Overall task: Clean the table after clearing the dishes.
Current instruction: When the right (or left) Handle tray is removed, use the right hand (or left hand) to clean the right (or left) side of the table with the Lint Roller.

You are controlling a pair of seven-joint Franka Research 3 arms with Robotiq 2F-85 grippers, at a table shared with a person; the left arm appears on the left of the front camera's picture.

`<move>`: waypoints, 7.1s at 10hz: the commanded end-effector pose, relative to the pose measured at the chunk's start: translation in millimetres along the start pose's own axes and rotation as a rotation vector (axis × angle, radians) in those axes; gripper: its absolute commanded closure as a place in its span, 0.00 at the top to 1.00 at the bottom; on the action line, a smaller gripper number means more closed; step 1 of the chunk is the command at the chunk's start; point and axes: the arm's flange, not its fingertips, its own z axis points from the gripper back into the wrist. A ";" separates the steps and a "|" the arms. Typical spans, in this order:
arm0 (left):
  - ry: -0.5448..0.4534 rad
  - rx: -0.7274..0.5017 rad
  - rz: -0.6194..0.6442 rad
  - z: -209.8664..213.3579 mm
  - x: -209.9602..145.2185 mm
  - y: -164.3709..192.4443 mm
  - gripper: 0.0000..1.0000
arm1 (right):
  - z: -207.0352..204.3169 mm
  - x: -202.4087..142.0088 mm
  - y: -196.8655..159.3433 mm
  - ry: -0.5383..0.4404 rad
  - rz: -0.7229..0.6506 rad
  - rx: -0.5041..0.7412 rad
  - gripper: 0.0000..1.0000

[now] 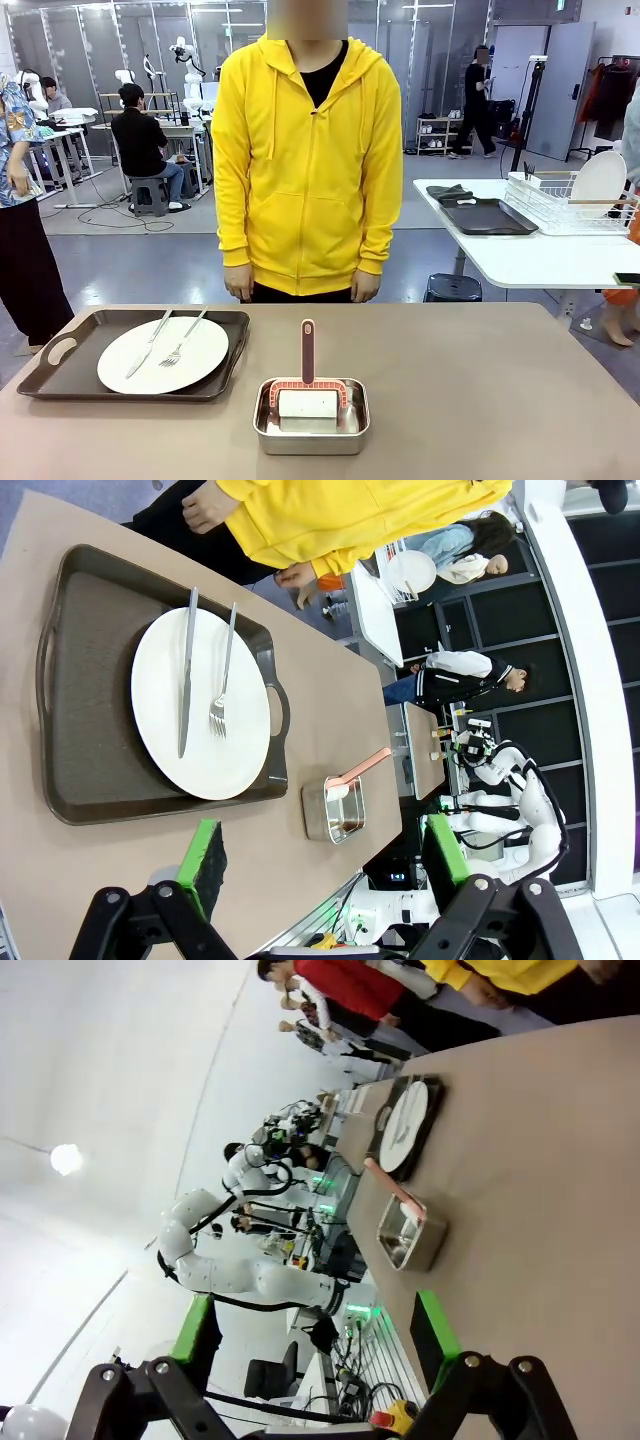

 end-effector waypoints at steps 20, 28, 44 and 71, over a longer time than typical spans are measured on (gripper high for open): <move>-0.001 -0.016 -0.015 3.3 0.2 -0.9 1.00 | 41.3 -1.8 3.4 -0.038 -0.022 -0.075 0.98; -0.001 -0.016 -0.015 3.3 0.2 -0.9 1.00 | 41.3 -1.8 3.4 -0.038 -0.022 -0.075 0.98; 0.354 0.224 -0.418 -149.6 -5.8 -115.5 1.00 | 41.3 -1.8 3.4 -0.038 -0.022 -0.075 0.98; 1.262 0.450 -1.453 -512.3 -96.6 -303.3 1.00 | 41.3 -1.8 3.4 -0.038 -0.022 -0.075 0.98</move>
